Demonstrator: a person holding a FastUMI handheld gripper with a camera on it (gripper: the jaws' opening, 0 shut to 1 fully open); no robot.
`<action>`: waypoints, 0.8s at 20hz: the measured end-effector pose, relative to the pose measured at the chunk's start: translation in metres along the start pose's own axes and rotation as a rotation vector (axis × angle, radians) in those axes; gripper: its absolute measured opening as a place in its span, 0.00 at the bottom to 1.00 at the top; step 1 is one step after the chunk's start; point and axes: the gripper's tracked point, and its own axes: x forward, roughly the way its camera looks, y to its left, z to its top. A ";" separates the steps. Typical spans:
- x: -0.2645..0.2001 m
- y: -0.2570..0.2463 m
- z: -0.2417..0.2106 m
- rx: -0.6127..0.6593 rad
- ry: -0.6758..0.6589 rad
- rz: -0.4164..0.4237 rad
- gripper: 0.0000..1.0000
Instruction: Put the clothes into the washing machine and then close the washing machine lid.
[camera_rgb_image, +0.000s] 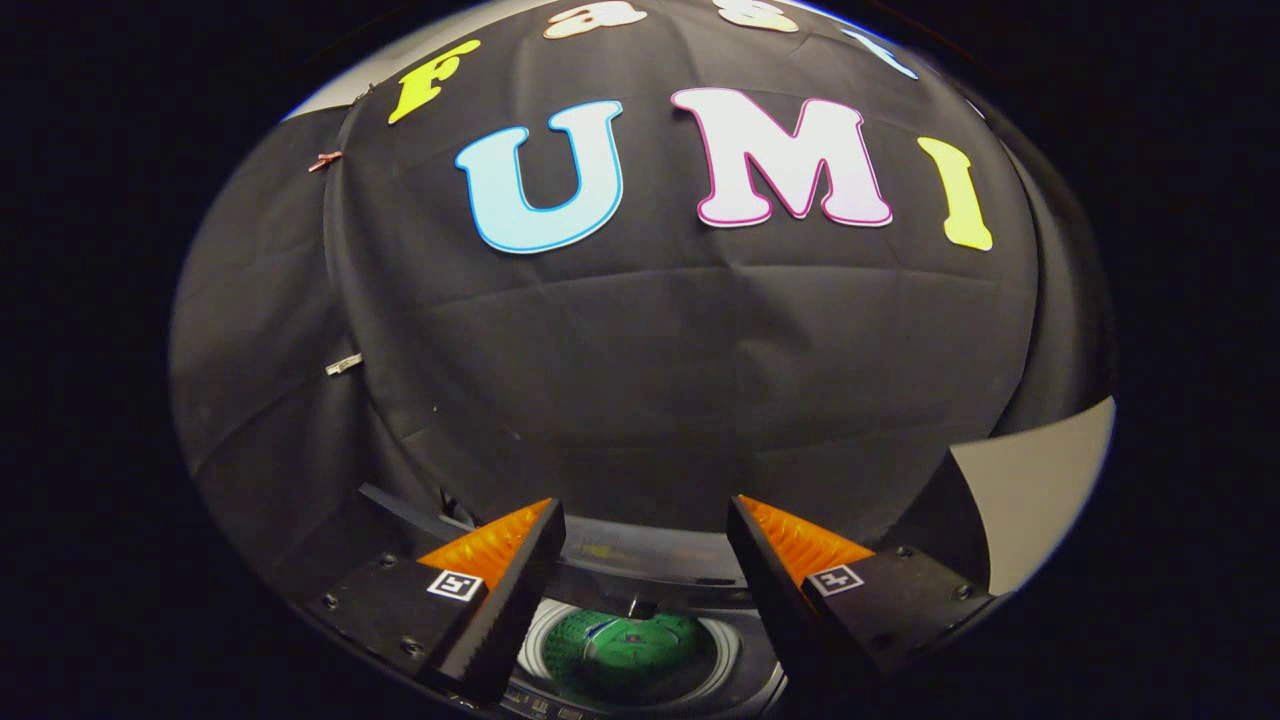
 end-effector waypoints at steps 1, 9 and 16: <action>-0.009 0.003 -0.012 0.000 0.021 0.001 1.00; -0.089 0.036 -0.050 -0.054 0.006 0.086 0.99; -0.162 0.044 -0.028 -0.051 -0.087 0.141 0.99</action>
